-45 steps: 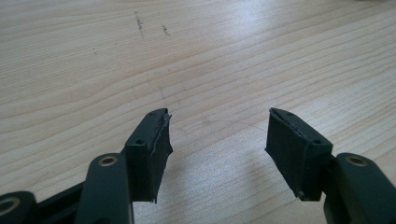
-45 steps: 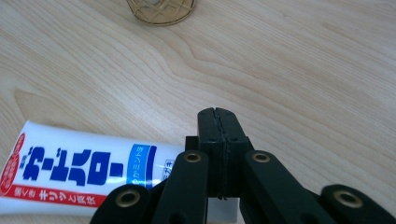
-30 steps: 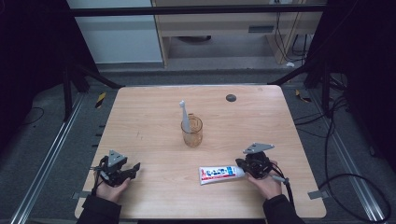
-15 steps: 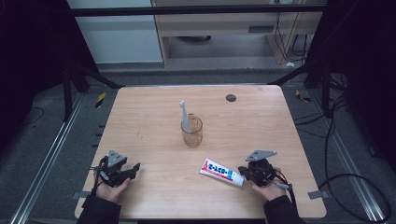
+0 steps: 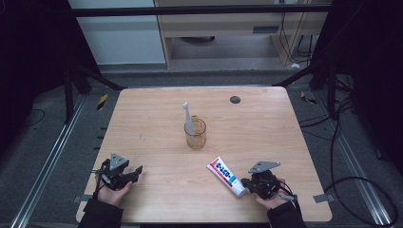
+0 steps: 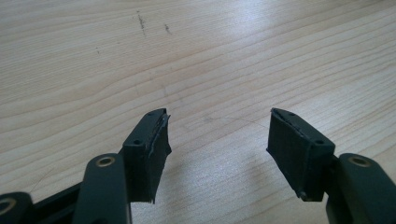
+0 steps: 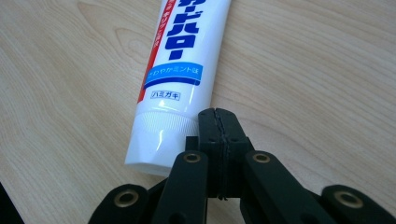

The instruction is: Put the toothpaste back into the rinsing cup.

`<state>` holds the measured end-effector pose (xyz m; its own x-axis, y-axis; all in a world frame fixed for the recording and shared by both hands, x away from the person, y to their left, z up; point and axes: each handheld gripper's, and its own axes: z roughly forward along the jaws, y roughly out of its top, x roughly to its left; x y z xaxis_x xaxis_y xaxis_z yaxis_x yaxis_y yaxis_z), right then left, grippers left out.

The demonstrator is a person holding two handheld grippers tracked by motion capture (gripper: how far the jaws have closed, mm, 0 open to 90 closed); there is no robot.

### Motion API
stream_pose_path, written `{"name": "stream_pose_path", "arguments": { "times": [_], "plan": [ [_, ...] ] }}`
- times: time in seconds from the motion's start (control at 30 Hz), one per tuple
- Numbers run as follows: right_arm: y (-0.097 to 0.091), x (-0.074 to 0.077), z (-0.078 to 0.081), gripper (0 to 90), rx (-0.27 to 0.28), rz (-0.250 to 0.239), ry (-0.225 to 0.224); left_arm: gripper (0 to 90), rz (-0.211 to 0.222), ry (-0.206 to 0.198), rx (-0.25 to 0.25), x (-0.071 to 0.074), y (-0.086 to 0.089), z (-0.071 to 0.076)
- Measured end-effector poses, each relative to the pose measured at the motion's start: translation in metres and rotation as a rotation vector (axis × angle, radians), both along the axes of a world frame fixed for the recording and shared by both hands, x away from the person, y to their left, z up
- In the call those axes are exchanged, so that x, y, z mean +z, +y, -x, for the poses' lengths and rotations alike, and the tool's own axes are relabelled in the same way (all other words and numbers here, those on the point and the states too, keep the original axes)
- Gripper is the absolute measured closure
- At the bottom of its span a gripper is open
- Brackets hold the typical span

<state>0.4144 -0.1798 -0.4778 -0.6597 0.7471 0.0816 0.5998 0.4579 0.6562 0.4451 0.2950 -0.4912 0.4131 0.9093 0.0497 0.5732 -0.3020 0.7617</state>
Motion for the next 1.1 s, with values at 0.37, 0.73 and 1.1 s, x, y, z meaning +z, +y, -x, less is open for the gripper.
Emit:
{"name": "stream_pose_path", "arguments": {
  "times": [0.37,0.73,1.1],
  "plan": [
    [-0.003,0.01,0.0,83.0,-0.025,0.005,-0.03,37.5,0.003,0.004,0.002,0.0,0.0,-0.001],
    [0.006,0.036,-0.015,58.3,-0.068,0.039,-0.035,37.1,0.0,0.012,-0.002,-0.001,-0.001,-0.002],
    [0.028,0.04,-0.025,48.4,-0.066,0.08,-0.001,36.7,-0.004,0.015,-0.006,-0.001,-0.001,-0.003]
  ]
}}
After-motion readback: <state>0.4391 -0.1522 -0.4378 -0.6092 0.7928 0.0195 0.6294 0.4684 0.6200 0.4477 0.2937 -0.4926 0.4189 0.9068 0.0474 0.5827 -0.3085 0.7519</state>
